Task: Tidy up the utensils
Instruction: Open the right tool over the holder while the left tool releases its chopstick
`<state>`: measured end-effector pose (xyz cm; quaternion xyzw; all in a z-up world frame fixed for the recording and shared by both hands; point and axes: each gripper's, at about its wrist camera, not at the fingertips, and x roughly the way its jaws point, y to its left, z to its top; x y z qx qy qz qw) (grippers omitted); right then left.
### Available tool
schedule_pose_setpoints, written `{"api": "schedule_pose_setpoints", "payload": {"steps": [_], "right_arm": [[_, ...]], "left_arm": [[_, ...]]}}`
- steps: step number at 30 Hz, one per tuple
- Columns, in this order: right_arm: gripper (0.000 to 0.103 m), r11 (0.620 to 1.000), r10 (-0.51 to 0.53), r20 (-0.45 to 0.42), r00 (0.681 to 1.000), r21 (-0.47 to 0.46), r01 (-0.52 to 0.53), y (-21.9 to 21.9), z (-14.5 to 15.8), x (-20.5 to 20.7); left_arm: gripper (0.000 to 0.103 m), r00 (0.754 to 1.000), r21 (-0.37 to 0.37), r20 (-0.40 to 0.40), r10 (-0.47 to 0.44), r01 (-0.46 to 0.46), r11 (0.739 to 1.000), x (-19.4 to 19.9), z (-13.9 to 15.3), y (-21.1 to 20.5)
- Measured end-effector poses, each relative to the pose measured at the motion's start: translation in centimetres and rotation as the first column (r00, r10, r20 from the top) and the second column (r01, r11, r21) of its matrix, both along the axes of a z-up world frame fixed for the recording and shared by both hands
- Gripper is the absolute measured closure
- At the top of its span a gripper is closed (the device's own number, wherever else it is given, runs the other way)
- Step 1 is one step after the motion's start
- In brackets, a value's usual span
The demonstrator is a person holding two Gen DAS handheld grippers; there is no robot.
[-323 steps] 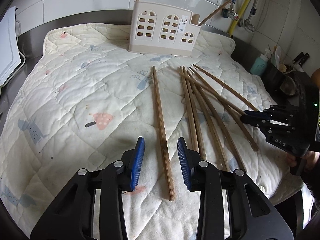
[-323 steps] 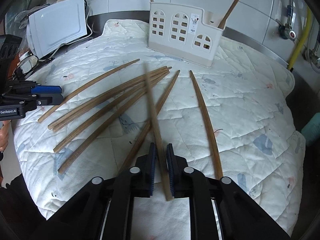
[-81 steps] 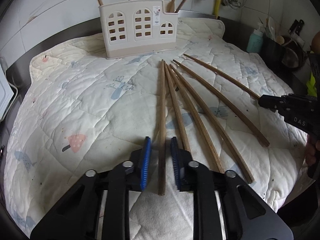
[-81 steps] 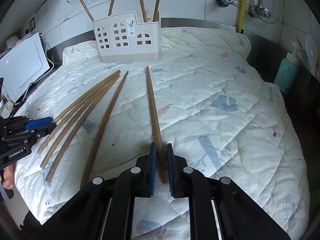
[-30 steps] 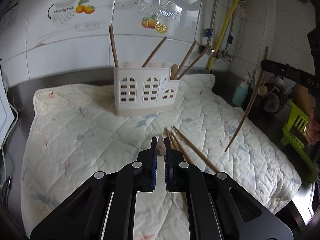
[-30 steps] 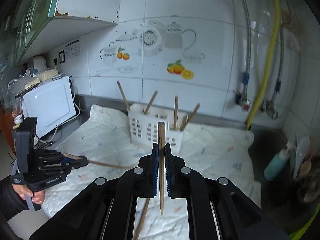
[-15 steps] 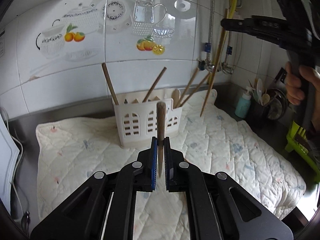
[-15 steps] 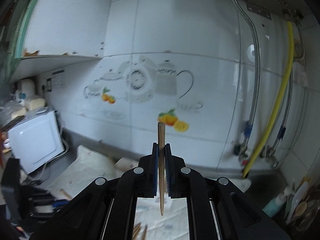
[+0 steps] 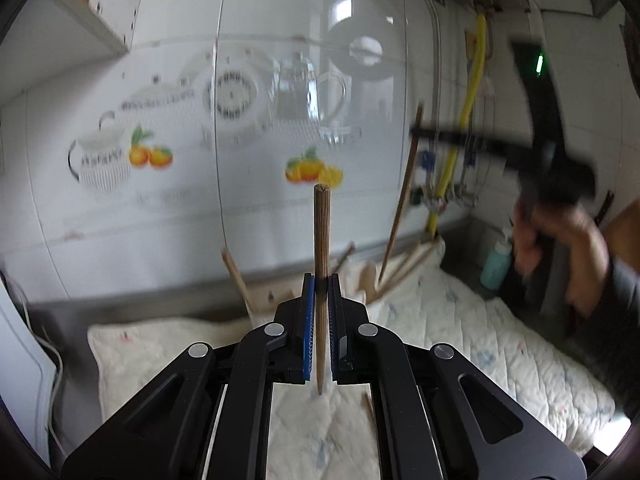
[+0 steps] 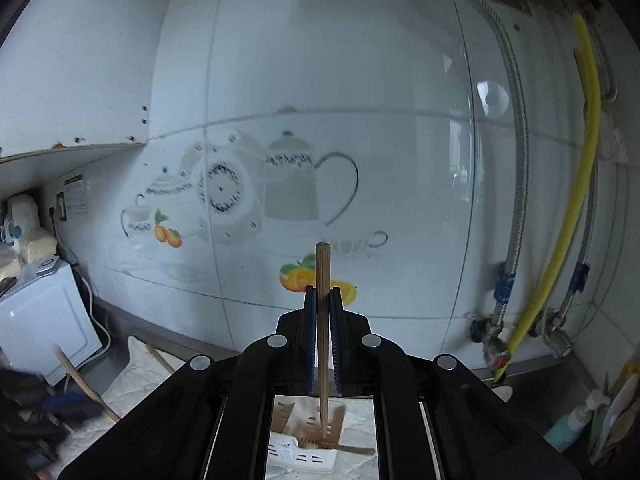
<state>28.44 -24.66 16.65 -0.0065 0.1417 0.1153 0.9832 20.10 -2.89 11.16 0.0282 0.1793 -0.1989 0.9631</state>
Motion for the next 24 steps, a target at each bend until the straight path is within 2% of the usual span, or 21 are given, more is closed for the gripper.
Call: {"api": "schedule_pose_setpoints", "payload": {"steps": [7,12,17,24], "right_arm": [[0.096,1.000,0.005,-0.098,0.995,-0.012,-0.007,-0.1,-4.2,3.0],[0.096,1.000,0.018,-0.152,0.988,-0.020,-0.021,-0.1,-6.4,3.8],[0.095,0.999,0.033,-0.156,0.987,-0.024,-0.037,-0.4,-7.2,3.3],[0.075,0.999,0.048,-0.121,0.991,-0.016,-0.050,-1.3,-6.7,1.0]], "left_arm": [[0.098,0.994,-0.033,0.105,0.039,-0.036,0.999,2.5,4.8,0.1],[0.098,0.985,-0.038,0.158,0.074,-0.069,0.997,4.6,6.5,-0.8],[0.098,0.981,-0.022,0.166,0.104,-0.102,0.995,6.7,5.9,-1.9],[0.098,0.985,-0.015,0.120,0.126,-0.125,0.992,9.3,3.0,-2.6]]}}
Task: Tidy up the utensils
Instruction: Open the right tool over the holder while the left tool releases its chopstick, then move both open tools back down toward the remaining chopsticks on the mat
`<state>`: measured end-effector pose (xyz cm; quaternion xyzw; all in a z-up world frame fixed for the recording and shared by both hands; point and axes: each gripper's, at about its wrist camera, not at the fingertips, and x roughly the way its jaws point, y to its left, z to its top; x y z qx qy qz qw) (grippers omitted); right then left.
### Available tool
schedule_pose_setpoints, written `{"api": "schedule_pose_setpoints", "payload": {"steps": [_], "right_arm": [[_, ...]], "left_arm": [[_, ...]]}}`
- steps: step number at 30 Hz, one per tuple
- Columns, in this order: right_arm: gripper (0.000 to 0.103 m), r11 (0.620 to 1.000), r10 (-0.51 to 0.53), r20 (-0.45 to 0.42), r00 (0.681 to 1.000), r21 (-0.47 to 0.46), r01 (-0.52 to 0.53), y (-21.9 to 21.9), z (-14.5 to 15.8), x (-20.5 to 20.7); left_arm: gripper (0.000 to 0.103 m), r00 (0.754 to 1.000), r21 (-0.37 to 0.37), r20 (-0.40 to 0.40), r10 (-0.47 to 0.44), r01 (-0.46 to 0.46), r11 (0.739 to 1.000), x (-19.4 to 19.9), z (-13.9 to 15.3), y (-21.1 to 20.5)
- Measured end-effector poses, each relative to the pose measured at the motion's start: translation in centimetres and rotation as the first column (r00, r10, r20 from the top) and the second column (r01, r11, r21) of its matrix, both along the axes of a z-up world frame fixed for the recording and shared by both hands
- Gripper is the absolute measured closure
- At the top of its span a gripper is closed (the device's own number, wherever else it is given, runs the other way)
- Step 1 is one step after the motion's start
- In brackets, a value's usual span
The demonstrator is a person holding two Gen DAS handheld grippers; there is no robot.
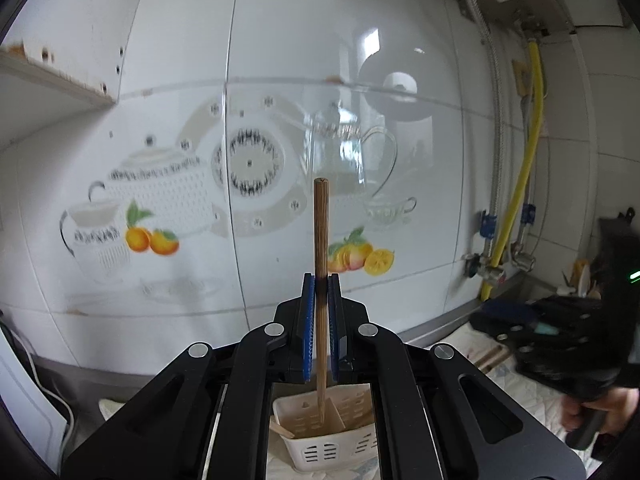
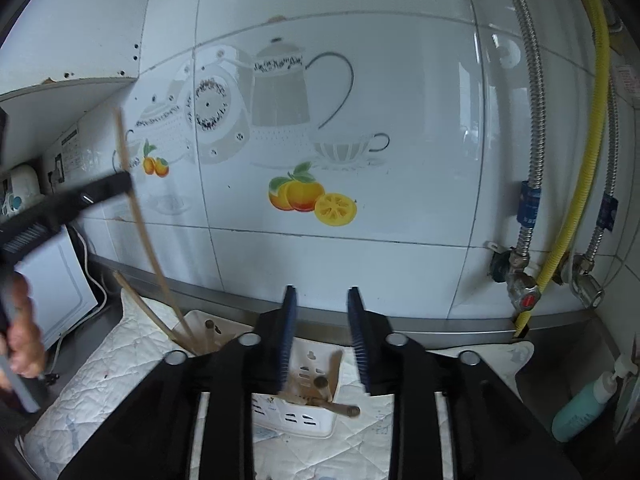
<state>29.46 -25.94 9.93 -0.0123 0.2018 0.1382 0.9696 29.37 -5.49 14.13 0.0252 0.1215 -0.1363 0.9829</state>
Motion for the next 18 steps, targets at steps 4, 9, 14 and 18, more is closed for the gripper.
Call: {"api": "schedule_pose_setpoints", "payload": {"steps": [4,9,14,18], "right_arm": [[0.071,1.000,0.016,0.021,1.000,0.001,-0.016,-0.3,0.2,-1.6],[0.058,0.999,0.032,0.048,0.998,0.006,-0.033,-0.8,0.2,-4.3],[0.050,0.999,0.039,0.044,0.998,0.022,-0.040,-1.3,-0.5,-6.9],[0.044,0.999,0.030,0.024,0.999,0.026,-0.031,-1.7,-1.6,-8.8]], "left_arm": [[0.098,0.999,0.001,-0.030,0.017,-0.016,1.000,1.2,-1.4,0.2],[0.098,0.995,0.004,-0.098,0.009,-0.009,1.000,2.4,-3.4,0.3],[0.097,0.989,0.007,-0.147,0.007,-0.006,1.000,2.7,-4.8,0.4],[0.096,0.985,-0.014,-0.171,0.000,-0.003,1.000,2.7,-5.3,0.7]]}}
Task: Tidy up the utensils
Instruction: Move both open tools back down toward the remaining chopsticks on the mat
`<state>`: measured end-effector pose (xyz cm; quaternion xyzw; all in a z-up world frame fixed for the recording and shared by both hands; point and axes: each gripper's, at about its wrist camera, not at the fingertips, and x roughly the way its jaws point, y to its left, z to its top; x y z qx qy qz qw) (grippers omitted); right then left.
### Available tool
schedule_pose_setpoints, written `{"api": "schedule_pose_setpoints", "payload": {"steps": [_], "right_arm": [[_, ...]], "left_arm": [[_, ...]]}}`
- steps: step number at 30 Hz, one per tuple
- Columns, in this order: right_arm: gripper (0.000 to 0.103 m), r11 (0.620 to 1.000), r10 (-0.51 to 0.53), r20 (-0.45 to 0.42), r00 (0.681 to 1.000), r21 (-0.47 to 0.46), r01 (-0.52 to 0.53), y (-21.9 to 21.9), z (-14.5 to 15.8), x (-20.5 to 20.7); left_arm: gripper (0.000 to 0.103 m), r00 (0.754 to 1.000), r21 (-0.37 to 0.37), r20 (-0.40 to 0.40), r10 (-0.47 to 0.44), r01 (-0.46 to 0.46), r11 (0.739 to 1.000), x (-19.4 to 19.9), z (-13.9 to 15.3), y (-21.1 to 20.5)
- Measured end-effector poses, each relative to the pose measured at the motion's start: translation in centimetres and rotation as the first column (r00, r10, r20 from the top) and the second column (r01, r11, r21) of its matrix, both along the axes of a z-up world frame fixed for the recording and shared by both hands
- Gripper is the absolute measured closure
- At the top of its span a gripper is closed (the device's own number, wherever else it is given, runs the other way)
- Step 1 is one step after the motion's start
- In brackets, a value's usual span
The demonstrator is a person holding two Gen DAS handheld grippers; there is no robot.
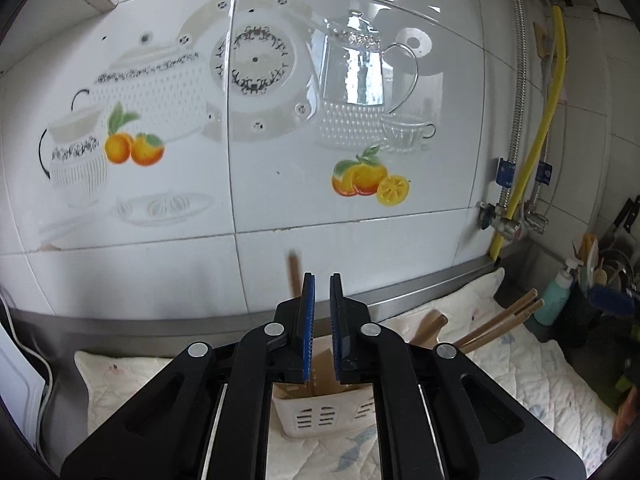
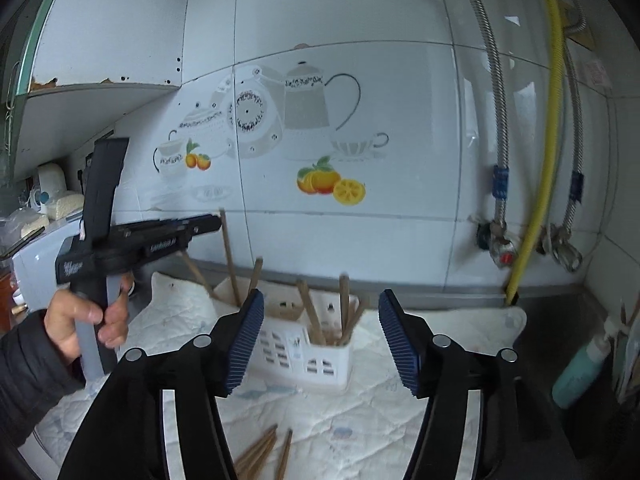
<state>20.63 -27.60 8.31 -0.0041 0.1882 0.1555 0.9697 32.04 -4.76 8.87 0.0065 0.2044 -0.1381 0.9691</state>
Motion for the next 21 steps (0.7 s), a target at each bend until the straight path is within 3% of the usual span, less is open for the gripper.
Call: {"api": "schedule_pose_setpoints", "payload": {"steps": [5,6,8,12,21], "right_arm": [[0.035,1.000,-0.005,-0.032,0.999,-0.006,0.005,-0.1,-1.7,-2.1],[0.034,1.000,-0.006,-0.042,0.999,-0.005,0.005,0.0,-2.1,-2.6],[0.032,1.000,-0.005,-0.057,0.998,-0.006,0.004,0.1,-2.9,-3.5],[0.032,1.000,-0.002,-0.103,0.995,-0.010,0.001,0.5,-5.0,-5.7],[0.032,0.999,-0.001,-0.210,0.978,-0.034,-0.007,1.6,-10.4,-10.3]], "left_arm": [[0.091,1.000,-0.007,0.001,-0.009,0.009,1.000,-1.3,0.3,0.0],[0.087,1.000,-0.006,0.003,-0.008,0.008,1.000,-1.8,0.5,0.1],[0.062,1.000,-0.008,0.017,-0.006,0.006,1.000,-3.1,0.7,0.2],[0.059,0.999,0.009,0.035,-0.011,0.010,1.000,-6.1,0.8,0.3],[0.028,0.999,0.023,0.038,0.018,-0.019,1.000,-13.8,-1.9,1.5]]}}
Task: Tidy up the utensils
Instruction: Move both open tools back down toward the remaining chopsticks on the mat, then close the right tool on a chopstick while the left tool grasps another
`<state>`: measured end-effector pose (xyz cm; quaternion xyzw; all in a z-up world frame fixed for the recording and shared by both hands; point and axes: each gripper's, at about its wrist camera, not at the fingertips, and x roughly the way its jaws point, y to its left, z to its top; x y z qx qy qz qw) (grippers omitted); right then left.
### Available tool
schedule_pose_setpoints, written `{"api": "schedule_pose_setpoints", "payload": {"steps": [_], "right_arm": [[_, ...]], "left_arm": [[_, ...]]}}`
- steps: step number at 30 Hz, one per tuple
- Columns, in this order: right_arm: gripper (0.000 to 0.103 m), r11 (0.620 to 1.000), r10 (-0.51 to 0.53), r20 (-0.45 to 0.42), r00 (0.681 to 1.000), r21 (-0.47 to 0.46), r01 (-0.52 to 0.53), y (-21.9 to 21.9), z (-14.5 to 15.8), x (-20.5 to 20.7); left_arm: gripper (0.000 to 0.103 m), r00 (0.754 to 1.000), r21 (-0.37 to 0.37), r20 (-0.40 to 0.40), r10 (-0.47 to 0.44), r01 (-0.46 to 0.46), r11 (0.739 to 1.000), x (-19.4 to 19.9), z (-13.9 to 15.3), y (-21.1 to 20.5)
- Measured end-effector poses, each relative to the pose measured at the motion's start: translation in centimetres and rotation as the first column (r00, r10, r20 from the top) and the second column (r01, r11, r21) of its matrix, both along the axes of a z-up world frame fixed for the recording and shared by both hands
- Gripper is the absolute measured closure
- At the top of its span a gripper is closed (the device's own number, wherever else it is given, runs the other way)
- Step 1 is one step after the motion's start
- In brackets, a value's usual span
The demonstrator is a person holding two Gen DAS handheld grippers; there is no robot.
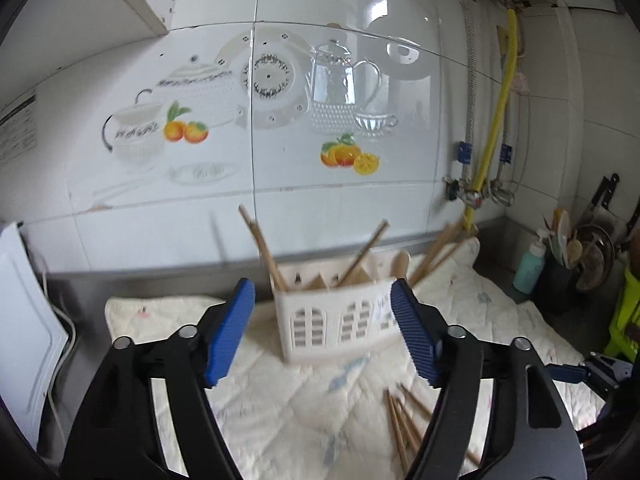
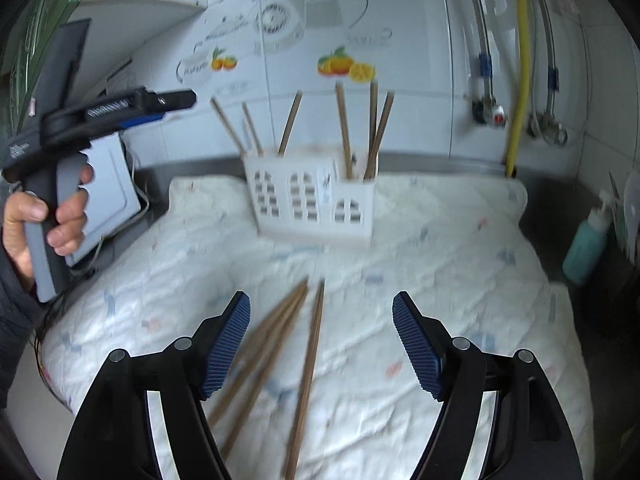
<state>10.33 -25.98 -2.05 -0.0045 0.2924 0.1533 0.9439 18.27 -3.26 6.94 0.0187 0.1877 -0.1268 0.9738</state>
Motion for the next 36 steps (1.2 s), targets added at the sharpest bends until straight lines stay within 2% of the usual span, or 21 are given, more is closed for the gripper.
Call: {"api": "schedule_pose_setpoints", "payload": {"steps": [1,4,7,13,21,29,36], "right_arm": [[0.032,1.000,0.000,-0.021,1.000,0.005,0.000,0.1,-0.8,-0.6],[0.035,1.000,0.001,-0.062,0.998,0.014,0.000,0.2,-2.5,-1.8],[0.042,1.000,-0.005,-0.097,0.995,0.012,0.006,0.5,-4.4,-2.9],[0.056,1.000,-0.001,-0.154,0.988,0.003,0.002,1.3,-6.9,-3.5],[0.076,1.000,0.004,-0.195,0.981,0.027,0.001,1.9,-8.8,-3.3],[0.082,0.999,-0.029,-0.205,0.978,0.028,0.036,1.8,-9.2,-2.8],[0.089,0.999,-0.046,-0.211,0.976,-0.011,0.044,2.2,-9.9,-2.4]], "left_arm": [[0.024,1.000,0.014,0.000,0.011,-0.011,1.000,-0.8,-0.6,0.0],[0.020,0.999,0.021,-0.028,0.017,-0.017,1.000,-2.9,-2.3,0.2],[0.012,0.998,0.040,-0.048,0.040,-0.038,0.998,-4.8,-4.1,0.4],[0.009,0.994,0.079,-0.091,0.065,-0.058,0.995,-7.8,-7.6,0.6],[0.008,0.975,0.031,-0.198,0.097,-0.093,0.995,-9.3,-11.4,2.0],[0.008,0.962,-0.008,-0.257,0.094,-0.099,0.995,-10.4,-13.6,2.9],[0.009,0.958,0.007,-0.283,0.048,-0.048,0.999,-11.3,-15.1,1.6]]}}
